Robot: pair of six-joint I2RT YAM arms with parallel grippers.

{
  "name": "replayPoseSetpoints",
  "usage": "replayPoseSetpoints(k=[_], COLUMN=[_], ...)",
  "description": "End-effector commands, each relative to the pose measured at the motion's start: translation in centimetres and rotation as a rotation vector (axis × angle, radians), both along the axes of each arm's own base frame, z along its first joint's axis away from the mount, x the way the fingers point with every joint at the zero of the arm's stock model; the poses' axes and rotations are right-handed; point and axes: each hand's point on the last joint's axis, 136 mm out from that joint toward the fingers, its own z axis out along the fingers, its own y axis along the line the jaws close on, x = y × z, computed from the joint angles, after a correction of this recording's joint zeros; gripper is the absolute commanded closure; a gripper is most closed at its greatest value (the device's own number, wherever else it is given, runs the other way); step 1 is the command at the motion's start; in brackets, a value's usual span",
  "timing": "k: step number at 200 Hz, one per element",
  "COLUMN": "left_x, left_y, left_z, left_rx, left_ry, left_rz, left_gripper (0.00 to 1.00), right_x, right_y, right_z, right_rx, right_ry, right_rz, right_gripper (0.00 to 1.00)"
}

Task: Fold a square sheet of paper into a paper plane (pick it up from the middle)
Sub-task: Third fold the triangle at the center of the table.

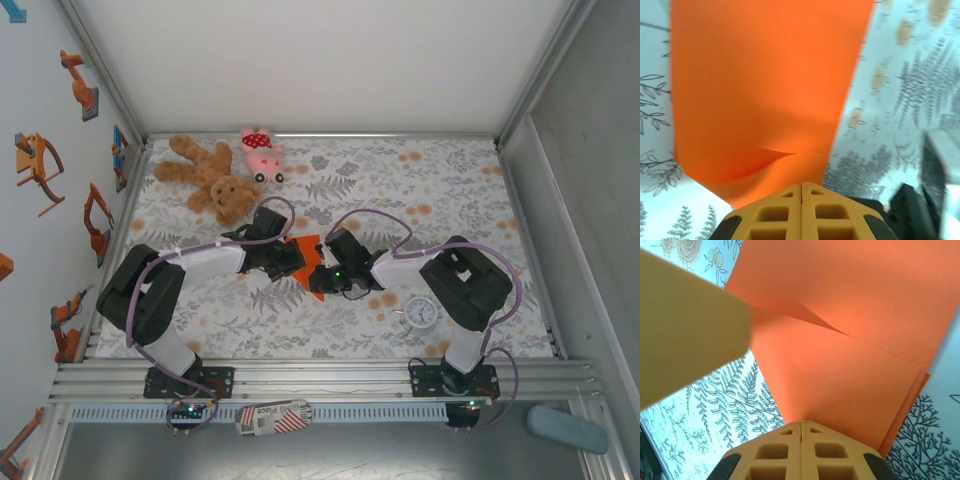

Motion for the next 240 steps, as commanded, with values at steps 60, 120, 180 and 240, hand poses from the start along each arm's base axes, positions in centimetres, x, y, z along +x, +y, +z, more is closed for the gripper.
replayPoseSetpoints(k=[60, 120, 180, 240], left_x=[-2.3, -2.4, -2.4, -0.1], left_y=[-0.4, 0.0, 2.2, 6.1], left_z=[-1.2, -3.6, -6.0, -7.0], left_rx=[-0.037, 0.016, 0.118, 0.131], left_ry=[-0.059, -0.043, -0.049, -0.064], left_rz=[-0.144, -0.178, -0.235, -0.215], left_gripper=[1.0, 1.0, 1.0, 1.0], right_x=[-1.0, -1.2, -2.2, -3.1], right_y=[-1.9, -2.5, -3.9, -6.0], right_z=[-2.9, -3.4, -4.8, -5.9], right_rx=[-0.136, -0.17, -0.245, -0.348], right_ry=[0.066, 0.083, 0.122, 0.149], right_rz=[-0.015, -0.022, -0.014, -0.007], right_gripper=[1.0, 1.0, 1.0, 1.0])
